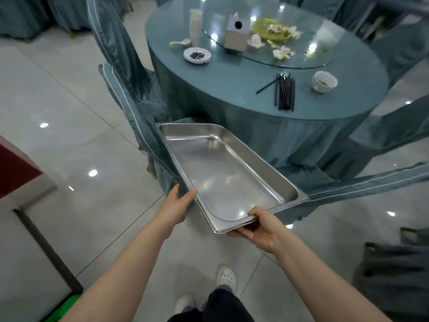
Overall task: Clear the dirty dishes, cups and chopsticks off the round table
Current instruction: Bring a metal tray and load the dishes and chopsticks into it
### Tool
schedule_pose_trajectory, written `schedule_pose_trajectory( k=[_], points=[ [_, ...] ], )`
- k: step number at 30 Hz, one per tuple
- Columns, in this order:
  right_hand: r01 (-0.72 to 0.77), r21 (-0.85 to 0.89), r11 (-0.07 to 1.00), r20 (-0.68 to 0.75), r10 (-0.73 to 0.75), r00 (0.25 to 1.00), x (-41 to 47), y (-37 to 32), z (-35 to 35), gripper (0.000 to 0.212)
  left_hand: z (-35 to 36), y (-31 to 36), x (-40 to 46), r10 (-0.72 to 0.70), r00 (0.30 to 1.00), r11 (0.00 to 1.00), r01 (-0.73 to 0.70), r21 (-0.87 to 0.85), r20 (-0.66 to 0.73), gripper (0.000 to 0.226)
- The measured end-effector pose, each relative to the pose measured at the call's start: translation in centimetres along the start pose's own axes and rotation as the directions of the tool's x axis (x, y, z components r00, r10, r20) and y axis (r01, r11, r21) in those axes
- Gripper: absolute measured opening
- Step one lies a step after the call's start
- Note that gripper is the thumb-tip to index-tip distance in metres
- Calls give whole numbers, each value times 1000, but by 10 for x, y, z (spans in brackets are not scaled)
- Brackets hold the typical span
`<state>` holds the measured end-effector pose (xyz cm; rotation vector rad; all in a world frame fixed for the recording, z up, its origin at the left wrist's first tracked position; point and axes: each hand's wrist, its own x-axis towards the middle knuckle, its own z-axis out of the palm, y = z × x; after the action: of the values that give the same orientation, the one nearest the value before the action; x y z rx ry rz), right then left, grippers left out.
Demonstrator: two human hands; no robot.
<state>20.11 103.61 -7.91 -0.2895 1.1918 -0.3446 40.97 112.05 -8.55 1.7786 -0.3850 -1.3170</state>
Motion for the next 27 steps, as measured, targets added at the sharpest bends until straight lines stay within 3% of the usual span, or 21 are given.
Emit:
schedule_pose_trajectory(
  k=[3,8,12,22,27],
  points=[
    [31,-37,999,3,-31,1000,-26,1,-5,13,12,11,-12,108,994,994,-108,-1,20,47],
    [114,-44,992,-27,-116,993,-55,-3,-4,6,22,18,-25,173,985,984,-172,-33,14,34],
    [179,-41,983,-9,-179,984,-69,-9,-4,8,24,29,-33,242,970,963,-236,-128,27,35],
    [331,-43,943,-6,-331,944,-82,-42,11,27,26,71,-37,401,916,908,-393,-147,27,34],
    [377,-54,925,2,-378,926,-78,-68,15,20,32,93,-24,417,908,902,-409,-139,32,35]
  ],
)
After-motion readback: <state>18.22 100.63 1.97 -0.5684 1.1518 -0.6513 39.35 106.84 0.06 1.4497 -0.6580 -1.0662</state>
